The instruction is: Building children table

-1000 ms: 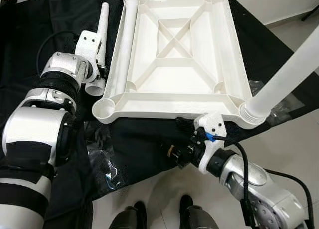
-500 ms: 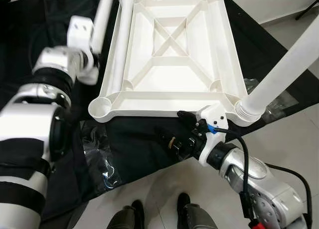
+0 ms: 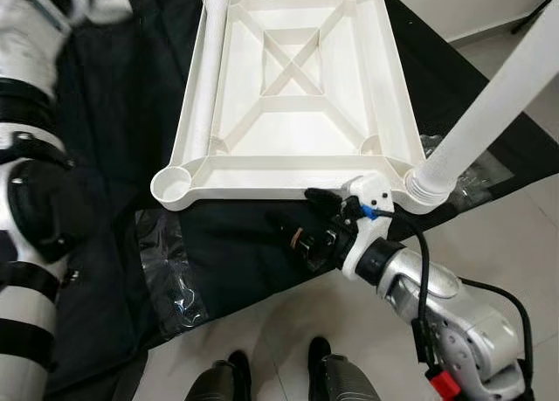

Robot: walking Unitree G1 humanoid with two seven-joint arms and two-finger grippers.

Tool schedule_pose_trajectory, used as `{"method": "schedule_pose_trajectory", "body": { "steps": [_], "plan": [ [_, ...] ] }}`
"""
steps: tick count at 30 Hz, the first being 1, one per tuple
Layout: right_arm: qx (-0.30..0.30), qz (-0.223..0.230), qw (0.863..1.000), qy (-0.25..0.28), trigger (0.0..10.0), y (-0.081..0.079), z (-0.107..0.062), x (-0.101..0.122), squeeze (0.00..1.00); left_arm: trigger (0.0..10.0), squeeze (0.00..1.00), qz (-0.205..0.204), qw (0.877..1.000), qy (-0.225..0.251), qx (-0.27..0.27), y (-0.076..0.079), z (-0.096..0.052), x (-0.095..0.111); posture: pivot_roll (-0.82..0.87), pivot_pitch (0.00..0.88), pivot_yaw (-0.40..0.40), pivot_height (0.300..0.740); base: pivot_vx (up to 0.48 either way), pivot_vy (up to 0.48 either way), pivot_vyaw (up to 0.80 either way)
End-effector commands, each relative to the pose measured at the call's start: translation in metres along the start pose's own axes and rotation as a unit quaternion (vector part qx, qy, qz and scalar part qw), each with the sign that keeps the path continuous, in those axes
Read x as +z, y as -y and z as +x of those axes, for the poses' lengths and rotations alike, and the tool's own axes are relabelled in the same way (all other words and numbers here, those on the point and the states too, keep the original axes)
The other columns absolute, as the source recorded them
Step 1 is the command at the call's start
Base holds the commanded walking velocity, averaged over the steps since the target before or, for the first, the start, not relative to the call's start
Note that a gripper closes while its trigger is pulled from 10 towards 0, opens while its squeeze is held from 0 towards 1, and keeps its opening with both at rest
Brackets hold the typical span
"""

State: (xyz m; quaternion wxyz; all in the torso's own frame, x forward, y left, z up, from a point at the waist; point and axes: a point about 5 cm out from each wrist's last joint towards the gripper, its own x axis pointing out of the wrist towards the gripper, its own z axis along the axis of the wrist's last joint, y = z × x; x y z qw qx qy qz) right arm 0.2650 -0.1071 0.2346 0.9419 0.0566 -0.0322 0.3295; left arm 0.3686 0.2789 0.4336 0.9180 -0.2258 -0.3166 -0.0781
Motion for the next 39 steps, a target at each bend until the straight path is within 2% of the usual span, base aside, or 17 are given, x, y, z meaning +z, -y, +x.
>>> {"method": "schedule_pose_trajectory", "body": {
  "steps": [1,4,6,8,11,15,21,22,23,24,25,27,28,29,34,38,39],
  "plan": [
    [0.015,0.025,0.999,0.021,10.0,0.004,-0.001,0.004,0.00,10.0,0.00,-0.034,0.997,0.037,-0.066,-0.023,-0.028,0.020,-0.04,0.270,0.008,0.740,0.000,0.000,0.00],
    [0.030,0.026,0.999,0.027,10.0,0.007,0.000,0.008,0.00,10.0,0.00,-0.037,0.989,0.041,-0.136,-0.030,-0.056,0.027,-0.04,0.257,0.005,0.740,0.000,0.000,0.00],
    [0.030,0.026,0.999,0.027,10.0,0.007,0.000,0.008,0.00,10.0,0.00,-0.037,0.989,0.041,-0.136,-0.030,-0.056,0.027,-0.04,0.257,0.005,0.740,0.000,0.000,0.00],
    [0.098,0.043,0.994,0.029,10.0,0.004,-0.001,0.011,0.00,10.0,0.00,-0.020,0.974,0.009,-0.226,-0.031,-0.103,0.023,-0.02,0.229,-0.005,0.740,0.000,0.000,0.00],
    [0.151,0.049,0.987,0.024,10.0,0.002,-0.005,0.013,0.00,10.0,0.00,-0.006,0.963,-0.012,-0.271,-0.028,-0.127,0.018,-0.02,0.216,-0.012,0.740,0.000,0.000,0.00],
    [0.172,0.053,0.983,0.026,10.0,0.002,-0.008,0.016,0.00,10.0,0.00,-0.005,0.962,-0.013,-0.274,-0.029,-0.136,0.017,-0.02,0.202,-0.017,0.740,0.000,0.000,0.00],
    [0.270,0.062,0.960,0.031,10.0,0.006,-0.023,0.028,0.00,10.0,0.00,0.012,0.943,-0.081,-0.323,-0.022,-0.177,-0.002,-0.01,0.186,-0.026,0.740,0.000,0.000,0.00],
    [0.314,0.072,0.947,0.019,10.0,0.005,-0.030,0.029,0.08,10.0,0.00,0.006,0.934,-0.118,-0.337,-0.021,-0.191,-0.015,-0.01,0.184,-0.029,0.740,0.000,0.000,0.00],
    [0.348,0.076,0.934,0.003,10.0,0.002,-0.035,0.028,0.88,10.0,0.00,-0.018,0.921,-0.156,-0.357,-0.020,-0.208,-0.031,-0.01,0.180,-0.028,0.740,0.000,0.000,0.00],
    [0.372,0.080,0.925,-0.010,10.0,0.000,-0.038,0.027,1.00,10.0,0.00,-0.044,0.900,-0.204,-0.382,-0.016,-0.226,-0.048,-0.02,0.181,-0.024,0.740,0.000,0.000,0.00],
    [0.372,0.080,0.925,-0.010,10.0,0.000,-0.038,0.027,1.00,10.0,0.00,-0.044,0.900,-0.204,-0.382,-0.016,-0.226,-0.048,-0.02,0.181,-0.024,0.740,0.000,0.000,0.00],
    [0.392,0.080,0.916,-0.023,10.0,-0.001,-0.039,0.026,1.00,10.0,0.00,-0.088,0.870,-0.253,-0.414,-0.004,-0.249,-0.066,-0.02,0.182,-0.024,0.740,0.000,0.000,0.00],
    [0.392,0.080,0.916,-0.023,10.0,-0.001,-0.039,0.026,1.00,10.0,0.00,-0.088,0.870,-0.253,-0.414,-0.004,-0.249,-0.066,-0.02,0.182,-0.024,0.740,0.000,0.000,0.00],
    [0.399,0.076,0.913,-0.025,10.0,-0.001,-0.038,0.027,1.00,10.0,0.00,-0.114,0.851,-0.273,-0.433,0.008,-0.258,-0.076,-0.01,0.181,-0.024,0.740,0.000,0.000,0.00],
    [0.404,0.059,0.913,-0.024,10.0,-0.002,-0.033,0.028,1.00,10.0,0.00,-0.203,0.805,-0.293,-0.474,0.039,-0.274,-0.099,-0.02,0.176,-0.020,0.740,0.000,0.000,0.00],
    [0.415,0.066,0.907,-0.028,10.0,-0.004,-0.031,0.028,0.93,10.0,0.00,-0.232,0.789,-0.289,-0.489,0.052,-0.278,-0.110,-0.02,0.171,-0.019,0.740,0.000,0.000,0.00],
    [0.424,0.071,0.902,-0.028,10.0,-0.006,-0.030,0.028,0.00,10.0,0.00,-0.243,0.782,-0.286,-0.498,0.059,-0.278,-0.115,-0.03,0.168,-0.020,0.740,0.000,0.000,0.00]
  ]
}}
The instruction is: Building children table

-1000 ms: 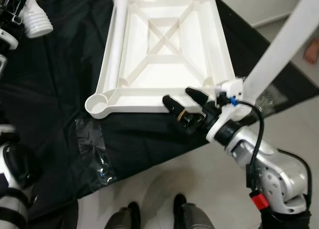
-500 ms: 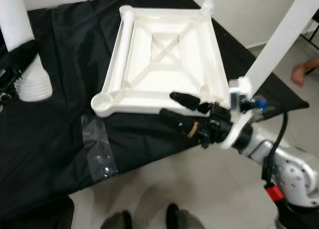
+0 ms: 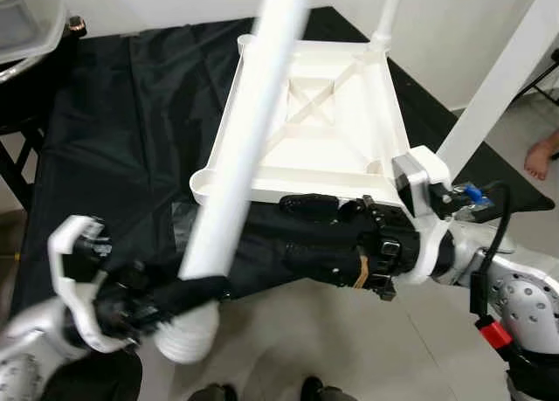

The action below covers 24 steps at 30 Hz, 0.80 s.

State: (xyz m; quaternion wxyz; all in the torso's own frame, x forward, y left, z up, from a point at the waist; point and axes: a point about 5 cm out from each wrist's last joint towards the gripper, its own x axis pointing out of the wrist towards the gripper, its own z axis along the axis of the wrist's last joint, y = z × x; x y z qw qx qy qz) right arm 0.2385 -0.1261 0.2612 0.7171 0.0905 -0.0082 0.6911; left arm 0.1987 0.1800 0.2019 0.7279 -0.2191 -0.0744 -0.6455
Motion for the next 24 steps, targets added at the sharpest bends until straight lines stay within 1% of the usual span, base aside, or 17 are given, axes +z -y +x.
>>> {"method": "schedule_pose_trajectory", "body": {
  "steps": [1,2,3,4,7,10,11,12,13,15,16,18,19,24],
  "plan": [
    [0.023,0.011,1.000,-0.001,10.0,-0.002,0.003,-0.001,0.00,10.0,0.00,-0.006,0.999,0.004,-0.033,0.003,0.013,-0.004,-0.03,0.167,-0.022,0.740,0.000,0.000,0.00],
    [0.023,0.011,1.000,-0.001,10.0,-0.002,0.003,-0.001,0.00,10.0,0.00,-0.006,0.999,0.004,-0.033,0.003,0.013,-0.004,-0.03,0.167,-0.022,0.740,0.000,0.000,0.00],
    [0.033,0.013,0.999,-0.001,10.0,-0.003,0.004,0.000,0.00,10.0,0.00,-0.008,0.999,0.008,-0.043,0.003,0.018,-0.006,-0.03,0.165,-0.021,0.740,0.000,0.000,0.00],
    [0.033,0.013,0.999,-0.001,10.0,-0.003,0.004,0.000,0.00,10.0,0.00,-0.008,0.999,0.008,-0.043,0.003,0.018,-0.006,-0.03,0.165,-0.021,0.740,0.000,0.000,0.00],
    [0.088,0.027,0.996,-0.005,10.0,-0.012,0.010,-0.002,0.00,10.0,0.00,-0.009,0.998,0.036,-0.045,-0.005,0.029,-0.010,-0.03,0.164,-0.019,0.740,0.000,0.000,0.00],
    [0.097,0.031,0.995,-0.004,10.0,-0.014,0.012,-0.003,0.00,10.0,0.00,-0.010,0.998,0.036,-0.049,-0.005,0.031,-0.011,-0.03,0.164,-0.019,0.740,0.000,0.000,0.00],
    [0.104,0.035,0.994,0.001,10.0,-0.014,0.022,-0.005,0.00,10.0,0.00,-0.011,0.998,0.036,-0.059,-0.004,0.037,-0.013,-0.03,0.165,-0.019,0.740,0.000,0.000,0.00],
    [0.105,0.036,0.994,0.003,10.0,-0.015,0.026,-0.006,0.00,10.0,0.00,-0.011,0.997,0.035,-0.062,-0.004,0.039,-0.013,-0.03,0.165,-0.019,0.740,0.000,0.000,0.00],
    [0.105,0.036,0.994,0.003,10.0,-0.015,0.026,-0.006,0.00,10.0,0.00,-0.011,0.997,0.035,-0.062,-0.004,0.039,-0.013,-0.03,0.165,-0.019,0.740,0.000,0.000,0.00],
    [0.111,0.036,0.993,0.011,10.0,-0.016,0.034,-0.006,0.00,10.0,0.00,-0.011,0.998,0.034,-0.061,-0.005,0.043,-0.016,-0.03,0.165,-0.019,0.740,0.000,0.000,0.00],
    [0.111,0.036,0.993,0.011,10.0,-0.016,0.034,-0.006,0.00,10.0,0.00,-0.011,0.998,0.034,-0.061,-0.005,0.043,-0.016,-0.03,0.165,-0.019,0.740,0.000,0.000,0.00],
    [0.114,0.034,0.992,0.039,10.0,-0.015,0.043,0.001,0.00,10.0,0.00,-0.017,0.997,0.030,-0.073,-0.001,0.046,-0.019,-0.03,0.167,-0.019,0.740,0.000,0.000,0.00],
    [0.114,0.034,0.992,0.039,10.0,-0.015,0.043,0.001,0.00,10.0,0.00,-0.017,0.997,0.030,-0.073,-0.001,0.046,-0.019,-0.03,0.167,-0.019,0.740,0.000,0.000,0.00],
    [0.109,0.039,0.989,0.087,10.0,-0.013,0.049,0.012,0.00,10.0,0.00,-0.017,0.997,0.028,-0.072,0.000,0.046,-0.021,-0.03,0.170,-0.023,0.740,0.000,0.000,0.00]
  ]
}}
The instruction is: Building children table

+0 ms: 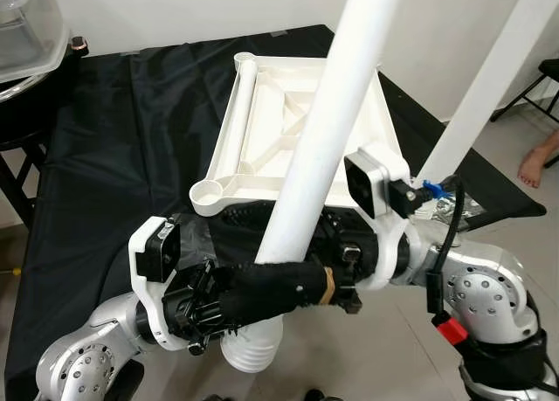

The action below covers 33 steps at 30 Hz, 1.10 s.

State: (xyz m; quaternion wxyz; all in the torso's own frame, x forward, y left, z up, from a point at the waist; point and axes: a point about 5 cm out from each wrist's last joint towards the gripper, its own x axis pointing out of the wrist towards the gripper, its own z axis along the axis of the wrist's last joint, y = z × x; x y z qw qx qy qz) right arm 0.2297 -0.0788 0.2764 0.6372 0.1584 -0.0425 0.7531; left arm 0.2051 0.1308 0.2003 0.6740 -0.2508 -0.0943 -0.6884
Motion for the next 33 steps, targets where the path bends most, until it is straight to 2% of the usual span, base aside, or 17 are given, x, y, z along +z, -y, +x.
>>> {"method": "schedule_pose_trajectory", "body": {
  "steps": [1,9,10,13,14,24,33],
  "plan": [
    [0.008,0.005,1.000,0.020,10.0,-0.002,0.001,0.004,0.00,10.0,0.00,0.008,1.000,-0.002,-0.004,0.003,0.001,0.000,-0.03,0.170,-0.023,0.740,0.000,0.000,0.00],
    [0.000,0.002,0.999,0.038,10.0,-0.002,0.006,0.010,0.00,10.0,0.00,0.011,1.000,-0.002,-0.004,0.002,0.002,-0.001,-0.04,0.169,-0.028,0.740,0.000,0.000,0.00],
    [-0.002,0.002,0.999,0.036,2.2,-0.002,0.008,0.010,0.00,10.0,0.00,0.012,1.000,-0.001,-0.004,0.002,0.002,-0.001,-0.04,0.170,-0.030,0.740,0.000,0.000,0.00],
    [-0.004,0.002,0.999,0.035,2.2,-0.002,0.010,0.010,0.00,10.0,0.00,0.012,1.000,0.000,-0.005,0.001,0.003,-0.001,-0.04,0.170,-0.030,0.740,0.000,0.000,0.00],
    [-0.007,0.003,0.999,0.034,0.0,-0.002,0.011,0.010,0.00,10.0,0.00,0.013,1.000,0.000,-0.005,0.001,0.003,-0.001,-0.04,0.170,-0.030,0.740,0.000,0.000,0.00],
    [-0.033,0.020,0.999,-0.007,0.0,0.000,0.014,0.002,0.00,10.0,0.00,0.018,1.000,0.001,-0.005,0.002,0.003,0.001,-0.04,0.171,-0.030,0.740,0.000,0.000,0.00],
    [-0.049,0.021,0.998,-0.018,0.0,0.001,0.014,-0.003,0.00,10.0,0.00,0.025,1.000,0.001,0.001,0.000,0.004,0.002,-0.05,0.172,-0.031,0.740,0.000,0.000,0.00]
  ]
}}
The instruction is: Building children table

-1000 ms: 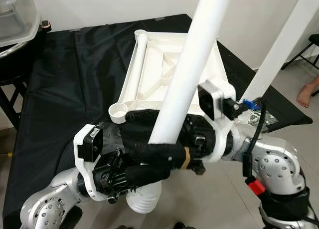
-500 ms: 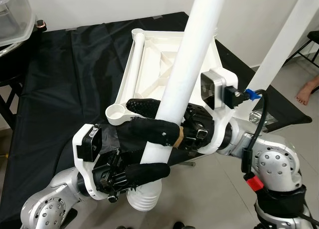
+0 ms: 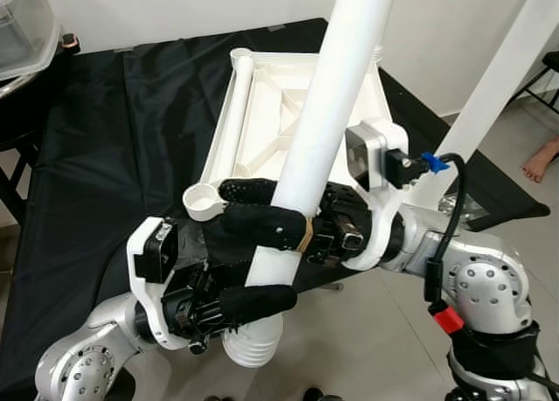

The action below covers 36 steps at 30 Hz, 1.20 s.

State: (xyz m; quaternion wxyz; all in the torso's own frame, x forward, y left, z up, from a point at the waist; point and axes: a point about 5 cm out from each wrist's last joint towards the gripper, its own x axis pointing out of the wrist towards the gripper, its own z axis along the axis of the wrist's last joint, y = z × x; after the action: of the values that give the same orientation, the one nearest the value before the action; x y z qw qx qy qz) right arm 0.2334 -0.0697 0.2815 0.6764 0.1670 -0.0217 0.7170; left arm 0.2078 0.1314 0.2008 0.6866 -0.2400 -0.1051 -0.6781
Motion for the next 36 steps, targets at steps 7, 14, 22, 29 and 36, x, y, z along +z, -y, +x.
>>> {"method": "schedule_pose_trajectory", "body": {
  "steps": [7,14,22,29,36],
  "plan": [
    [-0.032,-0.008,0.999,-0.003,0.0,0.005,0.001,0.002,0.00,10.0,1.00,0.001,0.999,0.016,0.028,-0.007,-0.001,0.020,-0.05,0.176,-0.030,0.740,0.000,0.000,0.00],
    [-0.078,-0.028,0.997,-0.004,0.0,0.015,-0.007,0.007,0.00,10.0,1.00,0.057,0.997,0.010,0.058,-0.005,-0.019,0.044,-0.05,0.176,-0.026,0.740,0.000,0.000,0.00],
    [-0.190,-0.075,0.979,0.020,0.0,0.038,-0.025,0.024,0.00,10.0,1.00,0.164,0.966,0.046,0.194,-0.017,-0.054,0.086,-0.04,0.179,-0.024,0.740,0.000,0.000,0.00],
    [-0.278,-0.130,0.952,0.005,0.0,0.053,-0.035,0.031,0.00,10.0,1.00,0.214,0.877,0.117,0.413,-0.042,-0.085,0.112,-0.04,0.185,-0.032,0.740,0.000,0.000,0.00],
    [-0.253,-0.153,0.953,-0.073,10.0,0.031,-0.031,-0.005,0.00,10.0,0.00,0.132,0.828,0.064,0.541,-0.058,-0.064,0.059,-0.04,0.176,-0.047,0.740,0.000,0.000,0.00]
  ]
}}
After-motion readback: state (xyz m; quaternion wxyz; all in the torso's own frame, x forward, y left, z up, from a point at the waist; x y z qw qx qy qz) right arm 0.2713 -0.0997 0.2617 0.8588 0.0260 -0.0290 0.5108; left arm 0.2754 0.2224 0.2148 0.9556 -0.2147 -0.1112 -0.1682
